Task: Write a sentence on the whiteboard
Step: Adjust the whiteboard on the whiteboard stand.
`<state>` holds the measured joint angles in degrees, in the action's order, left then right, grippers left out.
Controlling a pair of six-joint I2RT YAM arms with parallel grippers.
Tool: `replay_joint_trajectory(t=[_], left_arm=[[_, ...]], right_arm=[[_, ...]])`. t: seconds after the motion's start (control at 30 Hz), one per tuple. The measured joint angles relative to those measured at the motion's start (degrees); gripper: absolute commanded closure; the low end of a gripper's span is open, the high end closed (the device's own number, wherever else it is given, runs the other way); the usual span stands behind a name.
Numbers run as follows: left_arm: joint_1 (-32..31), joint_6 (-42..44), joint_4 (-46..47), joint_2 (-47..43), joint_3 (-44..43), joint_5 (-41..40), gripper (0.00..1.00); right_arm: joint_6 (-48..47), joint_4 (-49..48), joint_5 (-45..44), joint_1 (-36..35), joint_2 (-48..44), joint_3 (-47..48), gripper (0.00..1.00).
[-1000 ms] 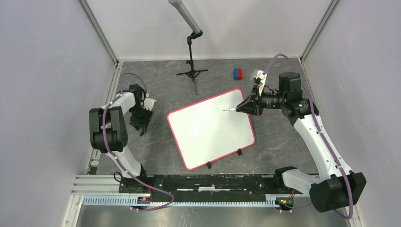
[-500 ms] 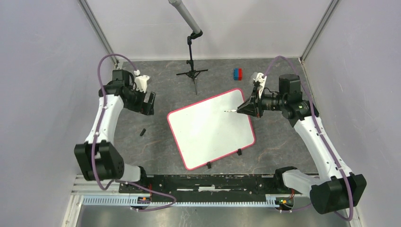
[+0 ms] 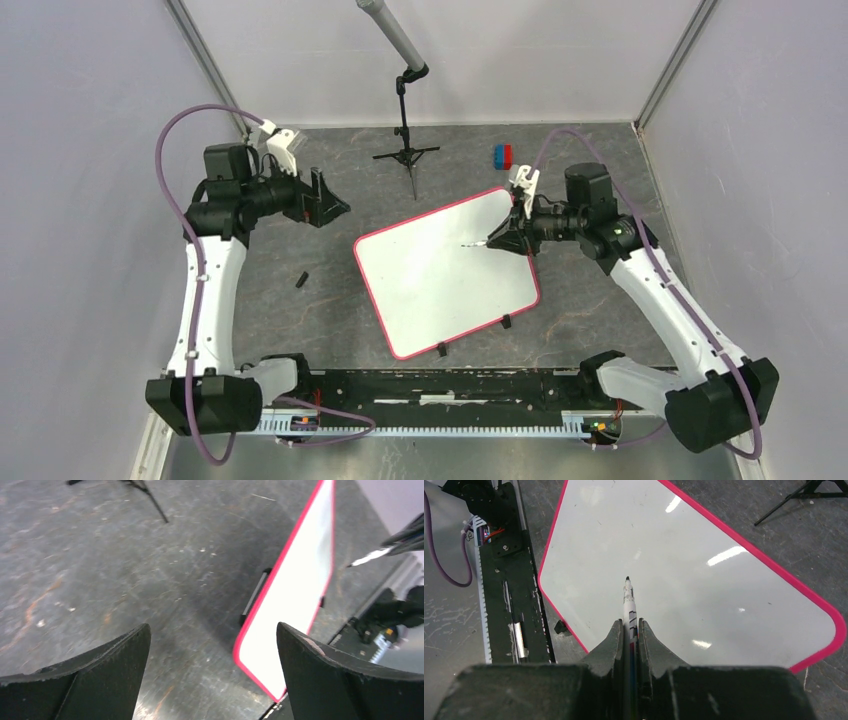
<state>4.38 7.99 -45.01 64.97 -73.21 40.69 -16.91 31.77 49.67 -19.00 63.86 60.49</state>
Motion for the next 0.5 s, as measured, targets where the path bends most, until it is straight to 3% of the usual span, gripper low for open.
replay_joint_trajectory(t=[0.17, 0.37, 0.5], left_arm=[[-1.6, 0.0, -1.0, 4.7, -0.5, 7.0, 0.00], [-10.2, 0.4, -4.7, 7.0, 0.2, 7.1, 0.01], [-13.1, 0.6, -7.0, 8.0, 0.2, 6.8, 0.08]], right_arm=[[-0.1, -1.4, -3.5, -5.5, 1.6, 0.3, 1.00], [-0.1, -2.8, -6.3, -11.1, 4.2, 3.0, 1.00], [-0.1, -4.8, -6.9, -13.1, 5.1, 4.0, 1.00]])
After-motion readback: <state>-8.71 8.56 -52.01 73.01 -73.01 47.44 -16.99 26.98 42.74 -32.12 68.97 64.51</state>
